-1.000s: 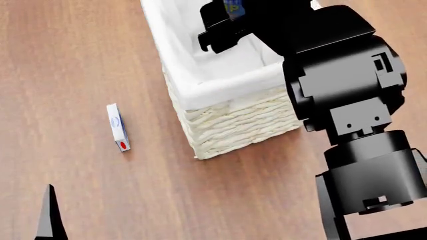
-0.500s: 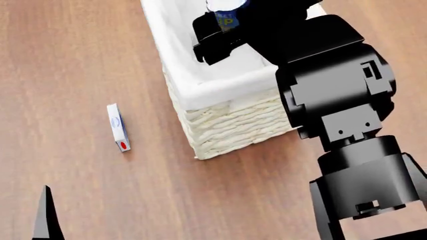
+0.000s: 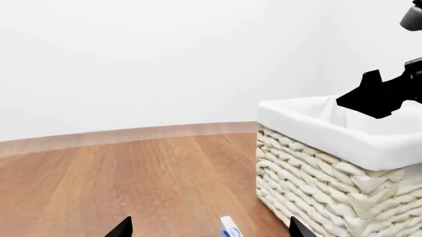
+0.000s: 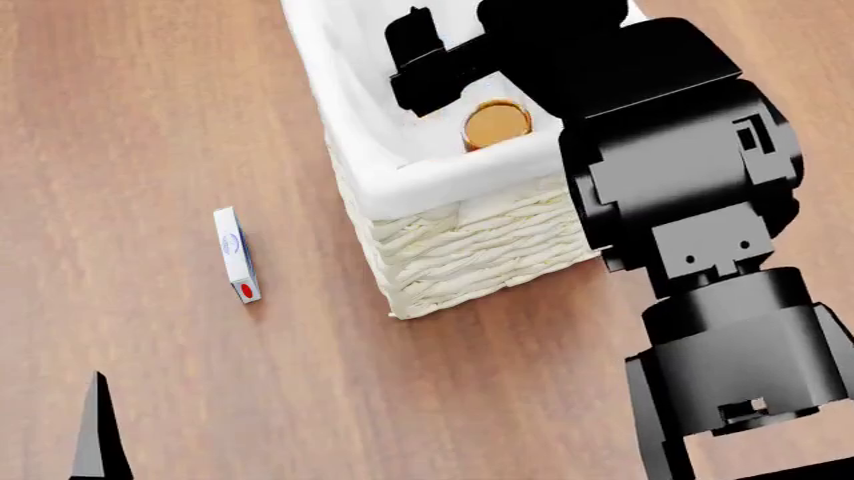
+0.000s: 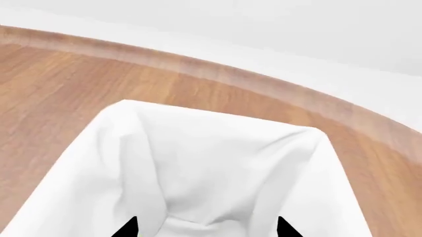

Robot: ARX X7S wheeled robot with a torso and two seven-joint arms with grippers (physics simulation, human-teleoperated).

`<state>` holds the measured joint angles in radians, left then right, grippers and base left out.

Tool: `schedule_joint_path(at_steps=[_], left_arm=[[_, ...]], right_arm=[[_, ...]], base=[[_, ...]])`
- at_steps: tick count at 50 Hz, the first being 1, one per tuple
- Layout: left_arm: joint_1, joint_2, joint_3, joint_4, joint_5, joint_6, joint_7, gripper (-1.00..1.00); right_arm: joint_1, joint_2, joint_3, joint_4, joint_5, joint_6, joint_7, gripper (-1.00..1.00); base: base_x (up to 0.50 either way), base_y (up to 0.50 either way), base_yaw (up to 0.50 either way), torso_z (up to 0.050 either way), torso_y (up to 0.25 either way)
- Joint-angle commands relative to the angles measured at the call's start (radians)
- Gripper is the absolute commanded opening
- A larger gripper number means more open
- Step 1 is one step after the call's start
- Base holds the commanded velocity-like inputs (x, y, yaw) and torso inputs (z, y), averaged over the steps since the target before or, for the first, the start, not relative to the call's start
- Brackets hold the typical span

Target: Pick up the alphabet soup and the cream cheese box, and put them in the basket.

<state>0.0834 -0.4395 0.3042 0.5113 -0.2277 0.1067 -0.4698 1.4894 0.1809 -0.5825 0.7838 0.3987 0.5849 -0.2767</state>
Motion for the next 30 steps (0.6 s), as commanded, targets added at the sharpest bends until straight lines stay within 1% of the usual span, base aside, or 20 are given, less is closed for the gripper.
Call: schedule_joint_path(at_steps=[1, 4, 5, 6, 7, 8, 9, 10, 12, 13, 14, 16, 22, 23, 25, 26, 27, 28, 29, 30], left_arm=[[-0.004, 0.0, 0.008, 0.002, 0.004, -0.006, -0.001, 1.0], [-0.007, -0.001, 0.011, 0.006, 0.004, -0.012, -0.001, 1.0], [-0.009, 0.0, 0.012, 0.004, 0.005, -0.014, -0.001, 1.0], [-0.01, 0.001, 0.013, 0.001, 0.005, -0.01, 0.0, 1.0], [-0.011, 0.002, 0.015, -0.002, 0.006, -0.009, 0.001, 1.0], [-0.011, 0.001, 0.016, 0.0, 0.007, -0.01, 0.001, 1.0], [-0.011, 0.001, 0.016, 0.0, 0.007, -0.01, 0.001, 1.0], [-0.014, 0.002, 0.017, -0.001, 0.005, -0.014, 0.001, 1.0], [-0.016, 0.001, 0.02, 0.001, 0.007, -0.016, 0.003, 1.0], [-0.016, 0.001, 0.02, 0.001, 0.007, -0.016, 0.003, 1.0], [-0.019, 0.0, 0.023, 0.001, 0.01, -0.018, 0.004, 1.0], [-0.021, 0.0, 0.021, -0.001, 0.005, -0.017, 0.005, 1.0], [-0.028, 0.002, 0.03, -0.005, 0.008, -0.014, 0.01, 1.0], [-0.029, 0.002, 0.031, -0.007, 0.011, -0.013, 0.01, 1.0], [-0.032, 0.001, 0.032, -0.01, 0.014, -0.011, 0.012, 1.0], [-0.037, 0.0, 0.031, -0.008, 0.017, -0.014, 0.011, 1.0], [-0.04, -0.001, 0.029, -0.005, 0.017, -0.015, 0.011, 1.0], [-0.044, -0.002, 0.029, -0.005, 0.018, -0.018, 0.01, 1.0], [-0.047, -0.002, 0.028, -0.006, 0.019, -0.018, 0.01, 1.0], [-0.053, -0.001, 0.029, -0.008, 0.019, -0.02, 0.011, 1.0]], right_arm=[[-0.03, 0.048, 0.028, -0.154, 0.023, 0.038, 0.045, 1.0], [-0.08, 0.097, 0.039, -0.308, 0.019, 0.042, 0.1, 1.0], [-0.124, 0.132, 0.048, -0.424, 0.015, 0.028, 0.132, 1.0], [-0.147, 0.147, 0.051, -0.472, 0.003, 0.008, 0.156, 1.0], [-0.17, 0.156, 0.087, -0.526, 0.043, 0.051, 0.179, 1.0], [-0.231, 0.195, 0.095, -0.647, 0.024, 0.004, 0.214, 1.0], [-0.233, 0.196, 0.096, -0.652, 0.025, 0.006, 0.216, 1.0], [-0.275, 0.212, 0.135, -0.732, 0.067, 0.048, 0.251, 1.0], [-0.368, 0.252, 0.151, -0.864, 0.052, 0.011, 0.302, 1.0], [-0.382, 0.255, 0.16, -0.88, 0.063, 0.018, 0.308, 1.0], [-0.427, 0.25, 0.218, -0.923, 0.111, 0.003, 0.332, 1.0], [-0.53, 0.294, 0.24, -1.065, 0.114, -0.009, 0.38, 1.0], [-0.71, 0.352, 0.28, -1.248, 0.117, -0.043, 0.446, 1.0], [-0.758, 0.352, 0.328, -1.297, 0.181, -0.029, 0.47, 1.0], [-0.819, 0.378, 0.319, -1.366, 0.124, -0.071, 0.492, 1.0], [-0.851, 0.388, 0.359, -1.422, 0.189, -0.038, 0.518, 1.0], [-0.874, 0.389, 0.371, -1.441, 0.189, -0.048, 0.53, 1.0], [-0.905, 0.396, 0.374, -1.464, 0.175, -0.062, 0.539, 1.0], [-0.926, 0.405, 0.354, -1.476, 0.089, -0.089, 0.571, 1.0], [-1.001, 0.409, 0.345, -1.479, 0.036, -0.149, 0.584, 1.0]], base=[[0.0, 0.0, 0.0, 0.0, 0.0], [0.0, 0.0, 0.0, 0.0, 0.0], [0.0, 0.0, 0.0, 0.0, 0.0], [0.0, 0.0, 0.0, 0.0, 0.0], [0.0, 0.0, 0.0, 0.0, 0.0], [0.0, 0.0, 0.0, 0.0, 0.0], [0.0, 0.0, 0.0, 0.0, 0.0], [0.0, 0.0, 0.0, 0.0, 0.0], [0.0, 0.0, 0.0, 0.0, 0.0], [0.0, 0.0, 0.0, 0.0, 0.0], [0.0, 0.0, 0.0, 0.0, 0.0], [0.0, 0.0, 0.0, 0.0, 0.0], [0.0, 0.0, 0.0, 0.0, 0.0], [0.0, 0.0, 0.0, 0.0, 0.0], [0.0, 0.0, 0.0, 0.0, 0.0], [0.0, 0.0, 0.0, 0.0, 0.0], [0.0, 0.0, 0.0, 0.0, 0.0], [0.0, 0.0, 0.0, 0.0, 0.0], [0.0, 0.0, 0.0, 0.0, 0.0], [0.0, 0.0, 0.0, 0.0, 0.0]])
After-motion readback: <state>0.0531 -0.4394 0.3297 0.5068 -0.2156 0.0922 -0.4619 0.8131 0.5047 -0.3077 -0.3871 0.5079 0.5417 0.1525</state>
